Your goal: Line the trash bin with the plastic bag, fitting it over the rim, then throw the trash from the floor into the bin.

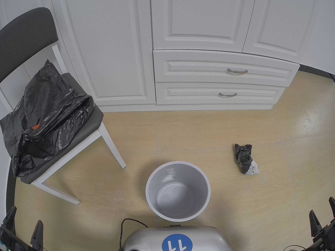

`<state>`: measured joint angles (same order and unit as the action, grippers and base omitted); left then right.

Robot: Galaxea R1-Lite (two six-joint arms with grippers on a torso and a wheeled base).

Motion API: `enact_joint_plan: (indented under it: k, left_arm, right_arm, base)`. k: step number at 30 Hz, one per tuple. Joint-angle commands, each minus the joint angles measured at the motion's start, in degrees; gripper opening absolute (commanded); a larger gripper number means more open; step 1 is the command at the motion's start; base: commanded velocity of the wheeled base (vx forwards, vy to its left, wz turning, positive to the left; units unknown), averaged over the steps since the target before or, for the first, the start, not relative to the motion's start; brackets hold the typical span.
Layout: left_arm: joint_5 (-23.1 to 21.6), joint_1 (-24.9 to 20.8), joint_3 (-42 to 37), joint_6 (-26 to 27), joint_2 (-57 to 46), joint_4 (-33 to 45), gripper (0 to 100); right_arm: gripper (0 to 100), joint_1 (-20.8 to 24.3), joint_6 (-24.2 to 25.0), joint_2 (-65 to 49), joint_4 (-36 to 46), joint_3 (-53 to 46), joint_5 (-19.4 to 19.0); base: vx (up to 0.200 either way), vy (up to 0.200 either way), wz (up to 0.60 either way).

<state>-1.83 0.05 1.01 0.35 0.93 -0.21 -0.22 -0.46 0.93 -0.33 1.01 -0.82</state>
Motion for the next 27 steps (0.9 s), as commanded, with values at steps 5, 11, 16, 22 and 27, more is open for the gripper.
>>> enact_joint_plan:
  k: [5, 11, 16, 22, 27]
  left_arm:
    - [-0.5, 0.0, 3.8, -8.2, -0.6, -12.5, 100]
    - [-2.8, -0.2, 6.7, -3.0, 0.0, -7.4, 100]
    - [-2.1, -0.5, 13.8, -1.2, 8.3, -1.7, 100]
    - [3.5, 1.7, 20.6, 5.4, 25.4, -0.3, 100]
    - [10.6, 3.6, 23.0, 10.0, 37.2, -0.5, 100]
  right_arm:
    - [100, 0.0, -0.4, -0.9, -0.5, -0.9, 0.6]
    - [100, -0.9, -3.2, 1.5, -8.9, 6.2, -10.0]
    - [100, -1.5, -3.1, 14.0, -7.7, 10.9, -11.6]
    - [100, -1.8, -4.0, 31.0, -5.1, 19.1, -9.9]
    - [100, -1.1, -3.1, 40.9, -6.2, 24.1, -6.2]
  base:
    - [0.000, 0.000, 0.00]
    - [0.000, 0.000, 0.00]
    - [0.000, 0.000, 0.00]
    - [0.000, 0.000, 0.00]
    - [0.000, 0.000, 0.00]
